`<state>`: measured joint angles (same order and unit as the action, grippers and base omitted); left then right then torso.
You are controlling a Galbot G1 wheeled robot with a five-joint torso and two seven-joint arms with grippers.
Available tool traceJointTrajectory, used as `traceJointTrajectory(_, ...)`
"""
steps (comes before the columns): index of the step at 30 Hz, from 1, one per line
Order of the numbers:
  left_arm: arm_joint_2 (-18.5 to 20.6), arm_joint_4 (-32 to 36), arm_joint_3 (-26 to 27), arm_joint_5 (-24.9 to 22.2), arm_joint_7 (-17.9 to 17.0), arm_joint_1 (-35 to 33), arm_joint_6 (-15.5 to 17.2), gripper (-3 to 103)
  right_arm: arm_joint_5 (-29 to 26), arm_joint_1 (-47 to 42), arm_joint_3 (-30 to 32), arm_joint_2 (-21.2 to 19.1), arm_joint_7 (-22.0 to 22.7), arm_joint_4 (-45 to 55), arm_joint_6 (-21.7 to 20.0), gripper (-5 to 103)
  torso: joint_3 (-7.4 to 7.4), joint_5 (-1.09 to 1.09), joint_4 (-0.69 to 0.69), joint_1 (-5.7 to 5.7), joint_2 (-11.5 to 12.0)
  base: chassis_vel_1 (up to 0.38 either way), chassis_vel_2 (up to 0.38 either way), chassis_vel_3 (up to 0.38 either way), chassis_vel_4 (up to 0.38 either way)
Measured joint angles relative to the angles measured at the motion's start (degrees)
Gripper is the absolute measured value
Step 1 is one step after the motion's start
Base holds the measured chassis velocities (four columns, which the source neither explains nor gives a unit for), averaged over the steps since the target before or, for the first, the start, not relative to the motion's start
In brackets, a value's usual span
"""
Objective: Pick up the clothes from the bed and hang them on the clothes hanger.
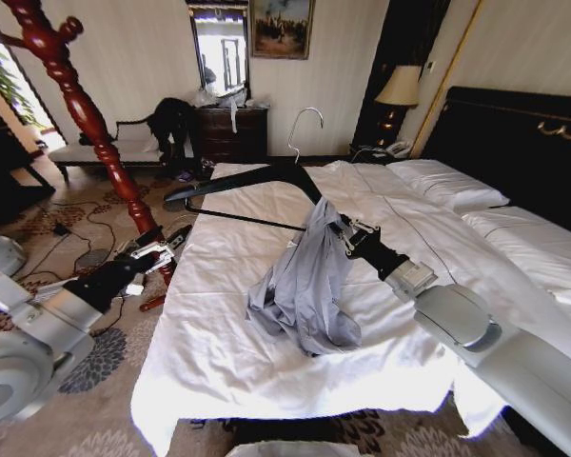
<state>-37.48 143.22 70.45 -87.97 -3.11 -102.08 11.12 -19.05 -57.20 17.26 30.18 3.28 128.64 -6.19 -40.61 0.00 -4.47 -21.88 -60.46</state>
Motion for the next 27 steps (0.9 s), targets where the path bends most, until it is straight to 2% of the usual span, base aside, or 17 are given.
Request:
traceJointTrajectory(1,-0.9,0.0,-0.7,2.0,0.4,-1.0,0.0,100,0.0,0.0,0.0,0.2,0.1,0.0,0.0,15,0.0,0.0,-0.01,0.0,0.0,0.0,0.0,0.0,0.0)
traceJointTrajectory(2,-0.9,0.0,-0.7,2.0,0.4,-1.0,0.0,100,0.0,0.0,0.0,0.2,0.1,0.0,0.0,15,0.0,0.0,-0.01,0.0,0.0,0.0,0.0,0.0,0.0)
traceJointTrajectory(5,-3.1,-1.8,-3.2,8.6,2.0,-6.0,0.5,100,0.1,-0.5,0.1,0.2,0.3,0.0,0.0,15,0.0,0.0,0.0,0.0,0.0,0.0,0.0,0.0,0.0)
traceJointTrajectory(8,-4.5,-4.5,-8.2,13.3,3.8,-9.2,0.6,100,0.1,-0.8,0.5,0.1,0.4,0.2,0.0,15,0.0,-0.01,0.03,0.0,0.0,0.0,0.0,0.0,0.0)
traceJointTrajectory(13,-4.5,-6.9,-13.5,14.9,4.3,-8.1,0.6,100,0.1,-0.9,0.6,0.1,0.4,0.5,0.0,15,0.0,0.0,0.01,0.0,0.0,0.0,0.0,0.0,0.0)
traceJointTrajectory(14,-3.7,-8.7,-16.7,14.9,4.4,-6.3,0.6,100,0.1,-0.9,0.6,0.0,0.4,0.7,0.0,15,0.0,-0.01,0.0,0.0,0.0,0.0,0.0,0.0,0.0)
traceJointTrajectory(17,-2.2,-12.6,-21.4,15.0,4.8,-2.4,0.6,100,-0.1,-0.8,0.6,-0.4,0.4,0.9,0.0,15,0.0,0.01,0.0,-0.01,0.0,0.0,0.0,0.0,0.0)
traceJointTrajectory(20,-1.7,-15.6,-24.4,15.4,5.3,0.5,0.6,100,-0.2,-0.9,0.5,-0.8,0.4,1.0,-0.1,15,0.0,-0.01,0.0,-0.01,0.0,0.0,0.0,0.0,0.0)
traceJointTrajectory(25,-1.9,-19.6,-30.4,15.8,5.7,6.2,0.5,100,-0.4,-1.0,0.3,-1.1,0.5,1.0,-0.3,15,0.0,0.0,0.02,0.0,0.0,0.0,0.0,0.0,0.0)
traceJointTrajectory(27,-2.9,-21.6,-35.7,16.1,5.3,10.6,0.3,100,-0.5,-0.9,-0.2,-0.9,0.5,0.8,-0.5,15,0.0,0.0,0.0,-0.01,0.0,0.0,0.0,0.0,0.0)
